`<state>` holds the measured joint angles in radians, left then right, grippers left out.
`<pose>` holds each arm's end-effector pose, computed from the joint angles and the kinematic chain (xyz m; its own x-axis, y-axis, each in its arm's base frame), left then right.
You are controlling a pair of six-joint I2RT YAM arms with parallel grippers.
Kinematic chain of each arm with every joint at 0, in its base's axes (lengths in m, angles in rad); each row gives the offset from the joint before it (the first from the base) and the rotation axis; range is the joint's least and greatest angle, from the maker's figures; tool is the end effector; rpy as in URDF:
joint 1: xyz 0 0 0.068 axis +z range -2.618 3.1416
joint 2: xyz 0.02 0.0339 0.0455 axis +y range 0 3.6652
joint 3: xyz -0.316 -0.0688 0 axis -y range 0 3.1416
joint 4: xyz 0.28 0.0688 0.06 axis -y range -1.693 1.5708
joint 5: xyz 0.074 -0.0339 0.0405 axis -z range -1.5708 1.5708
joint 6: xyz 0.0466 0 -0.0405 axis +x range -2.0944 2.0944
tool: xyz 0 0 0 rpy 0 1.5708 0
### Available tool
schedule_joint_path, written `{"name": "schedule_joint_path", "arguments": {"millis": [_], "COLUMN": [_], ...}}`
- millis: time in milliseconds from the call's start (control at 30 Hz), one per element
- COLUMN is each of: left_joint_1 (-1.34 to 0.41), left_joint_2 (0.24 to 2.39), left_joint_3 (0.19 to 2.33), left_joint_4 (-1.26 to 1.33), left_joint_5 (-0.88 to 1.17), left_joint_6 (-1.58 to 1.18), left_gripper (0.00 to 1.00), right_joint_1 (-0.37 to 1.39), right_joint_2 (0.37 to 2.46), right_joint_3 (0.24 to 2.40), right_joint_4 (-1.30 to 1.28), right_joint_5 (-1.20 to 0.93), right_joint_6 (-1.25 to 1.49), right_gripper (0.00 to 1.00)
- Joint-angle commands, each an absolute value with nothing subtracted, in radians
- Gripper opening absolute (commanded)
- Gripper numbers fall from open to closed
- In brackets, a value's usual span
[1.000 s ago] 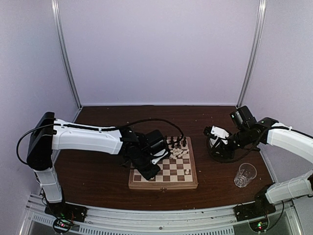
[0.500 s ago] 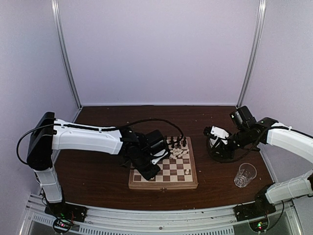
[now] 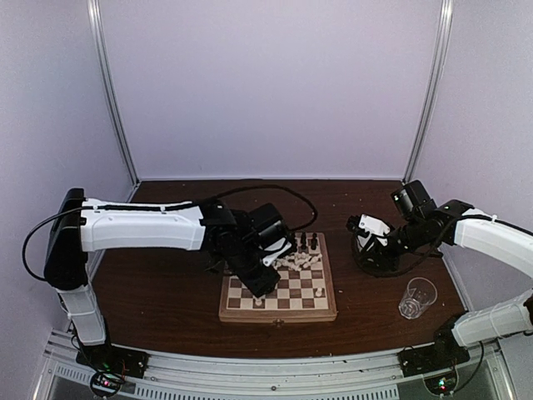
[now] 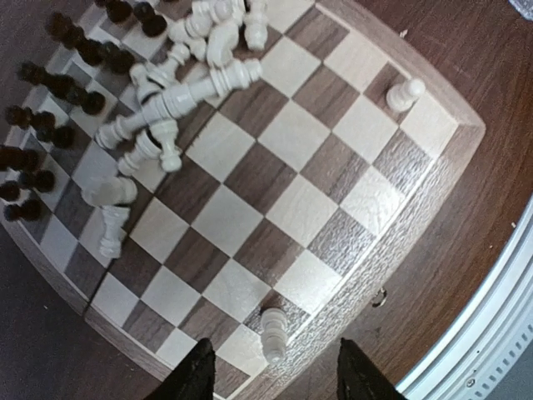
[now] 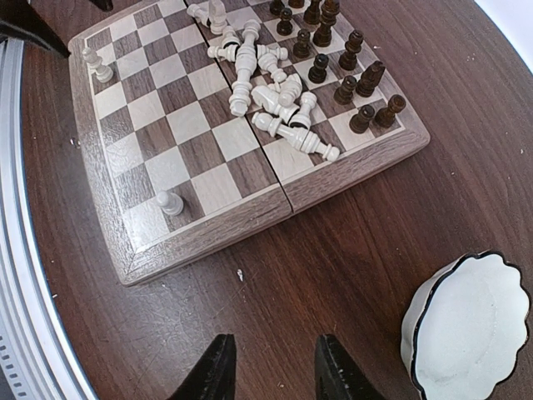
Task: Set up the chess pieces on the board
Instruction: Place the bishop on c1, then pick up the chess pile from the chessboard.
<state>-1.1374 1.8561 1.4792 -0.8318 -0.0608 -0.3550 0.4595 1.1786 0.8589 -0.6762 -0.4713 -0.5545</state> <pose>0.1849 -0.3927 0.2568 -0.6800 0.6433 -0.3519 0.7044 0.7064 -0.0698 0.2117 0.1284 0.2775 -0.3149 -0.6792 -0.6629 -0.9201 0.3898 0.0377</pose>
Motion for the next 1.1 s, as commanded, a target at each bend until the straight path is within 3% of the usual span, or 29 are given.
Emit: {"name": "schedule_joint_path", "arguments": {"millis": [0,267,667,1067], "left_joint_1": [-1.070,-0.916,-0.879,-0.879], "left_joint_2": [1.809,1.902,2.035,2.085], "left_joint_3": [1.557,1.623,1.694,1.715], "left_joint_4": [-0.846,-0.811,-0.781,-0.802], "left_joint_5": [-0.099,-0.036,0.132,0.082], "left_joint_6": [-0.316,-0.311,-0.265,-0.223], "left_gripper": [0.51,0.39,0.45,0.36], "right_joint_1": [0.456,0.456,0.455,0.456], "right_joint_2": [1.177,1.173,1.180,1.181], "right_joint_3": [0.853,0.852,0.850,0.850], "right_joint_4": [-0.660,-0.662,-0.658,-0.655], "right_joint_5": [-0.463,-0.454,-0.442,-0.439], "right_joint_6": [-0.566,-0.565,-0.566,-0.566], "right_gripper": [0.35,0.35,0.35,0.35]}}
